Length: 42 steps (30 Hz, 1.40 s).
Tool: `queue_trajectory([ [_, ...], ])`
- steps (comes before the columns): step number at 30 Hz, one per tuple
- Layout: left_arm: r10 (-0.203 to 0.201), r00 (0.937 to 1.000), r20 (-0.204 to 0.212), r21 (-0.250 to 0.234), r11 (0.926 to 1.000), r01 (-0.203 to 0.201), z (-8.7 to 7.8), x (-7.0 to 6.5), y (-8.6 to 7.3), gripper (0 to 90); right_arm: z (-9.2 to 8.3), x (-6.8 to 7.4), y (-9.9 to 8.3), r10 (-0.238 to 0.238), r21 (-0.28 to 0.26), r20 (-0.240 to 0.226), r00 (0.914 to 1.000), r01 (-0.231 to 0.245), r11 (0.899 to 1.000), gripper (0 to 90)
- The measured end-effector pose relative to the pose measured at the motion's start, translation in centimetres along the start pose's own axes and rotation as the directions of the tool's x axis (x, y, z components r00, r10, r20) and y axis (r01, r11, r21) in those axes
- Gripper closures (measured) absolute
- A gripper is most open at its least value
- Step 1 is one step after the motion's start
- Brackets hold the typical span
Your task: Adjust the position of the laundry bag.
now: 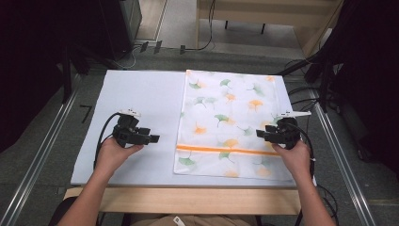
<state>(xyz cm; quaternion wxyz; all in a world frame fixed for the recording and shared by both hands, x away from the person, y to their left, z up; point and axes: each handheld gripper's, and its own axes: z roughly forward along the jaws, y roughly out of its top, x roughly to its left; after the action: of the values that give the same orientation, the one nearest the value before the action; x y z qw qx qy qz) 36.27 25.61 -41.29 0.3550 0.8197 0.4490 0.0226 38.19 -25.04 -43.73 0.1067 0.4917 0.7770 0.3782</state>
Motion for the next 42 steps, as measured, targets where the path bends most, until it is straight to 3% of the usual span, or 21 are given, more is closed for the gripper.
queue_trajectory([
  [3, -0.043, 0.9988, 0.025, 0.012, 0.9990, 0.043, 0.4, 0.1, 0.5, 40.7, 0.3, -0.2, -0.1, -0.001, 0.013, -0.027, 0.9996, 0.001, 1.000, 52.0],
  [11, -0.019, 0.9998, 0.005, 0.015, 0.9997, 0.019, 0.7, 0.4, 0.7, 36.4, 0.3, -0.4, -0.4, 0.029, 0.010, -0.038, 0.9989, -0.029, 1.000, 45.2],
  [13, 0.004, 0.9999, -0.014, 0.025, 0.9997, -0.003, 0.8, 0.3, 0.7, 36.6, 0.2, -0.3, -0.5, 0.006, -0.007, -0.040, 0.9992, -0.006, 1.000, 42.4],
  [17, 0.002, 1.0000, -0.007, 0.015, 0.9999, -0.002, 0.8, 0.2, 0.8, 36.5, 0.3, -0.1, -0.7, -0.032, -0.010, -0.037, 0.9988, 0.031, 0.999, 39.8],
  [21, 0.003, 1.0000, -0.005, 0.017, 0.9999, -0.003, 0.9, 0.2, 0.7, 36.9, 0.4, -0.1, -0.6, 0.001, 0.002, -0.071, 0.9975, -0.001, 1.000, 41.0],
  [22, 0.002, 0.9999, 0.014, 0.034, 0.9994, -0.002, 0.9, 0.1, 0.7, 38.8, 0.4, -0.1, -0.6, 0.009, 0.009, -0.086, 0.9962, -0.008, 1.000, 40.1],
  [28, 0.019, 0.9996, 0.021, 0.027, 0.9994, -0.020, 0.9, -0.3, 0.7, 39.3, 0.5, 0.0, -0.6, -0.030, -0.001, -0.071, 0.9970, 0.030, 1.000, 34.5],
  [37, 0.022, 0.9992, 0.034, 0.020, 0.9995, -0.023, 0.8, -0.4, 0.8, 41.4, 0.5, 0.1, -0.8, -0.029, 0.017, -0.053, 0.9982, 0.030, 0.999, 29.1],
  [40, 0.028, 0.9990, 0.035, 0.014, 0.9995, -0.028, 0.8, -0.6, 0.8, 41.3, 0.1, -0.1, -0.6, -0.014, -0.018, -0.104, 0.9945, 0.012, 1.000, 18.6],
  [42, 0.030, 0.9989, 0.036, 0.013, 0.9995, -0.030, 0.8, -0.6, 0.8, 41.2, 0.1, 0.1, -0.7, -0.021, -0.019, -0.108, 0.9939, 0.019, 1.000, 16.9],
])
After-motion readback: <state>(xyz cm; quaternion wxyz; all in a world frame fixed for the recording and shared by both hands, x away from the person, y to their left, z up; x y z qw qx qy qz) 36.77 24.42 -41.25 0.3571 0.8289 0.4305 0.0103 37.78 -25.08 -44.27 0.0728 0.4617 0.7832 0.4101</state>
